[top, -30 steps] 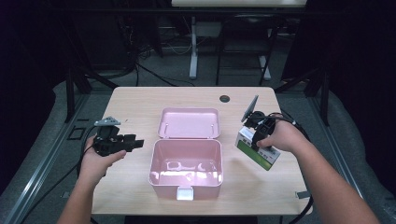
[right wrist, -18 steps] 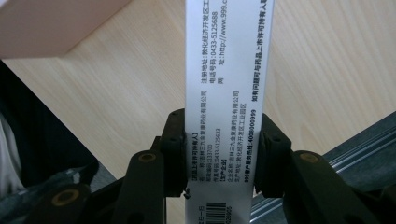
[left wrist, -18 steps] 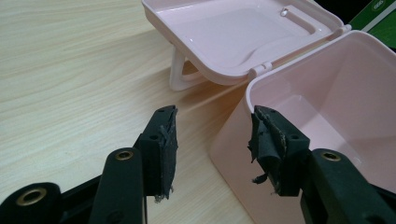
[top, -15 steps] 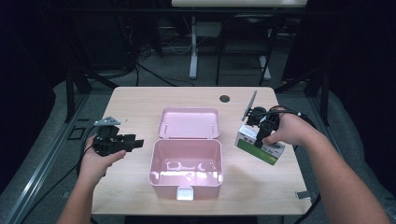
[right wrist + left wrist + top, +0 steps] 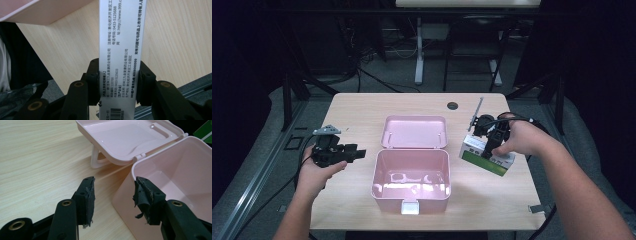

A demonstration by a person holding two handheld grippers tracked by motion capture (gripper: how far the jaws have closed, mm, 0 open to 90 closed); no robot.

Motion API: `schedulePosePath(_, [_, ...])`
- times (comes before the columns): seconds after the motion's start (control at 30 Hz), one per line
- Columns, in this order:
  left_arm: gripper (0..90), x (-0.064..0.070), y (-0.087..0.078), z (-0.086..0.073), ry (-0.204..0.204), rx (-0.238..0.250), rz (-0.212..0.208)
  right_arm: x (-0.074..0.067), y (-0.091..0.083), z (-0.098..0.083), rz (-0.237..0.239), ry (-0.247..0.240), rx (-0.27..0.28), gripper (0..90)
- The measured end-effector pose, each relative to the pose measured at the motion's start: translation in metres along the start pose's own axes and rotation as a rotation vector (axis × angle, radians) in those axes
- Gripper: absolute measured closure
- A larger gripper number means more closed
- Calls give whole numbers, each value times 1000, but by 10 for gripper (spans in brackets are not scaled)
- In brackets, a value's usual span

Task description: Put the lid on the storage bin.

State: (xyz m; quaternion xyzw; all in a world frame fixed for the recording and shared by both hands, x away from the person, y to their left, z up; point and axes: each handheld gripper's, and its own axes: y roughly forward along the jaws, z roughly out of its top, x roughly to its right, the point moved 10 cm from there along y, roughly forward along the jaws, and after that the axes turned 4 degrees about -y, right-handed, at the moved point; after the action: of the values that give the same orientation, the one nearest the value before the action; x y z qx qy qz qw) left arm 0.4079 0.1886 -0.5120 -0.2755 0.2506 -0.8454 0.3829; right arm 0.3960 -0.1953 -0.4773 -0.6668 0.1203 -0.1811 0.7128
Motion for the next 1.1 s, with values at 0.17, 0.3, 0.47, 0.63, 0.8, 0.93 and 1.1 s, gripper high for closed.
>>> schedulePosePath(0.17, [506,0,1,0,1,-2,1,-3,-5,0,7,-15,-2,618])
schedulePosePath(0.3, [508,0,1,0,3,-1,0,-5,-8,1,7,-27,4,618])
schedulePosePath(0.47, [508,0,0,0,0,2,-1,-9,-13,2,7,-46,2,618])
schedulePosePath(0.63, [508,-1,-1,0,-1,1,-3,-21,-26,7,8,-96,-7,618])
schedulePosePath(0.8, [508,0,-1,0,-2,4,-3,-30,-33,13,3,-125,-3,618])
schedulePosePath(0.93, [508,-1,-1,0,-2,3,-3,-41,-38,25,2,-164,-6,618])
schedulePosePath(1.1, [508,-1,-2,1,-5,7,-4,-53,-39,44,3,-201,-9,617])
